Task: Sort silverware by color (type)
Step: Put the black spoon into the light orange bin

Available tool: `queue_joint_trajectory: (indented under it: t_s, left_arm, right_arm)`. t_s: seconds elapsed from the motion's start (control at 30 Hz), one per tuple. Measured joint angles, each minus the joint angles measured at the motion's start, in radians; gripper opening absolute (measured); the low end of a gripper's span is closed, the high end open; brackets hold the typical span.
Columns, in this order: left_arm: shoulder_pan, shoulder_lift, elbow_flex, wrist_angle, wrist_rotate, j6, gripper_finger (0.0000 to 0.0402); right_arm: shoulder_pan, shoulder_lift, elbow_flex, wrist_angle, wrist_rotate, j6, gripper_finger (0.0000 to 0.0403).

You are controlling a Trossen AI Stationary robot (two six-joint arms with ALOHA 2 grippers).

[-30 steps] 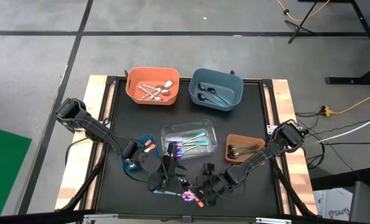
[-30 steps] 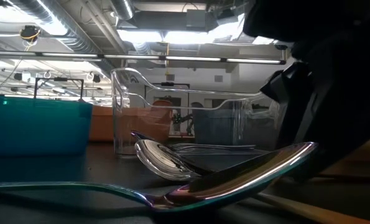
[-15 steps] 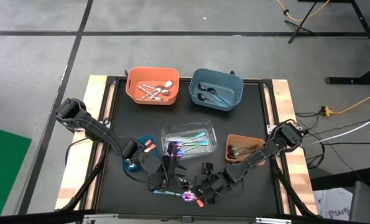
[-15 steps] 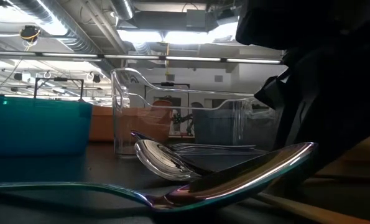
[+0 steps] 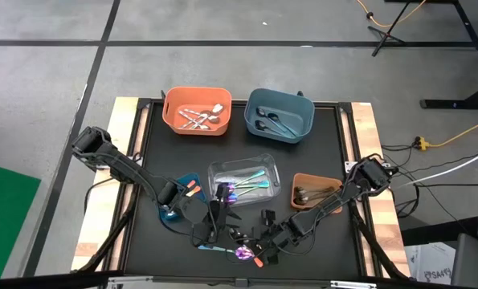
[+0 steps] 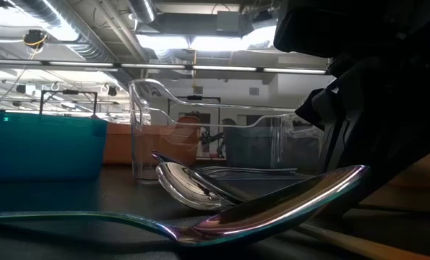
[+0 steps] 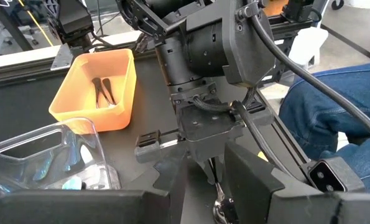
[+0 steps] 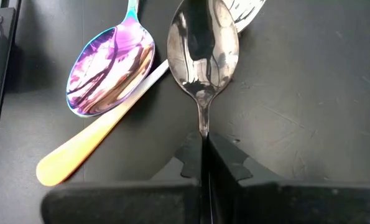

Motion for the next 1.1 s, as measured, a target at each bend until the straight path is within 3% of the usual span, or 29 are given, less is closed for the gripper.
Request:
queue_joint_trajectory:
  t_s: [1.1]
  left_arm:
    - [0.0, 0.0, 0.0, 0.0, 0.0, 0.0, 0.0102]
  right_arm:
    - [0.0, -0.051, -0.003, 0.001, -0.008, -0.012, 0.0]
